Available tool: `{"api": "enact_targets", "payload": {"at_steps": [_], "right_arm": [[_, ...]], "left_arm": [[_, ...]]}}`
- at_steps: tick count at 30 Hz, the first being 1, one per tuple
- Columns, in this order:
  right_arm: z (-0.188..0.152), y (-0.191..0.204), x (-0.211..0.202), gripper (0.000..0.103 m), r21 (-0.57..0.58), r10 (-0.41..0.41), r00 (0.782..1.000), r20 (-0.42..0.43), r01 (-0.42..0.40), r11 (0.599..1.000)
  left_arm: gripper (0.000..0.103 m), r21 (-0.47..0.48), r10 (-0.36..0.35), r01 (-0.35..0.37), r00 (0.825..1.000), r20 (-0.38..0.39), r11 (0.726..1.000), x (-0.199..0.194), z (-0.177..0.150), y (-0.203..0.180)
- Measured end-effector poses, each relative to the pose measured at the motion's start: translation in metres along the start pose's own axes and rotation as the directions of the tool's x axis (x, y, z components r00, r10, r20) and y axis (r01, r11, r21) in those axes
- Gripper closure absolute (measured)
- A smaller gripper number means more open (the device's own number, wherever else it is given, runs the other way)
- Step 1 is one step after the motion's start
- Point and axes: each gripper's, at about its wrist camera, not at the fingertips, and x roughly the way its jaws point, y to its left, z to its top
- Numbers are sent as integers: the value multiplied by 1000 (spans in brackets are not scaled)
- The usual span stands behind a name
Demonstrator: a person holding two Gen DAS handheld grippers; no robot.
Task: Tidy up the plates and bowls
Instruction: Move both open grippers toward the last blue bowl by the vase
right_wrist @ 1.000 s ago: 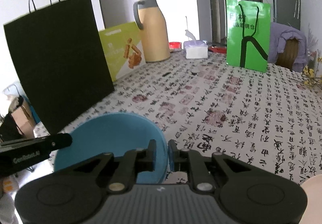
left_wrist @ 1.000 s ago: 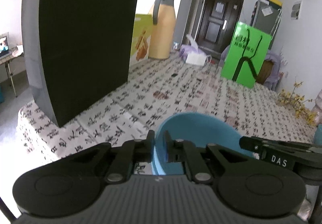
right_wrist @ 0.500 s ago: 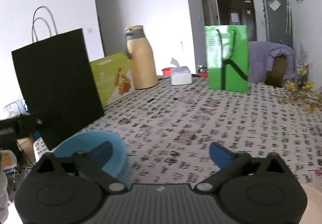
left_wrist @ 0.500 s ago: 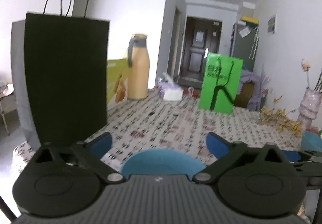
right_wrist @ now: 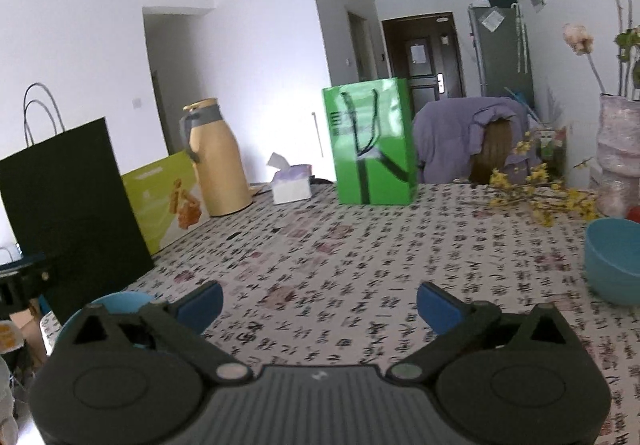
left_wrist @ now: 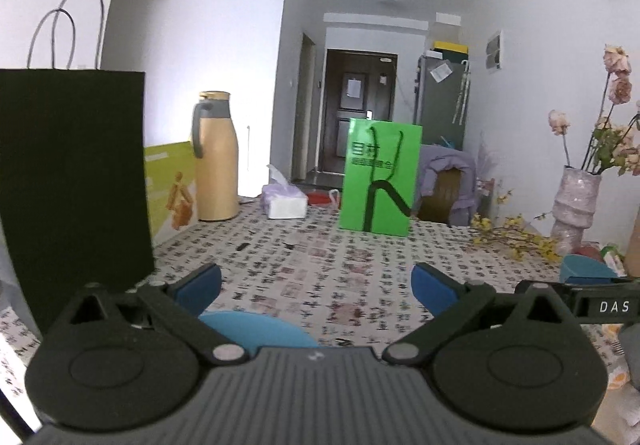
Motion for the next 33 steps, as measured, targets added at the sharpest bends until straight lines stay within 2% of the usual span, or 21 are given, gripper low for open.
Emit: {"api": "enact_targets", "payload": {"at_steps": [11,19,33], "right_arm": [[4,-43,-12,0,33,-74,997,33,73,997],[10,-68,-16,0,41,-109,993,47,107,993],[22,-118,-22,0,68,-182,980,74,177,982]], "left_arm": [[0,-25,-60,60,998,-13,998,18,3,-23],[0,-15,-71,71,997,-14,997,30,9,-44],[0,-13,-136,136,990,-28,991,59,20,-87]]}}
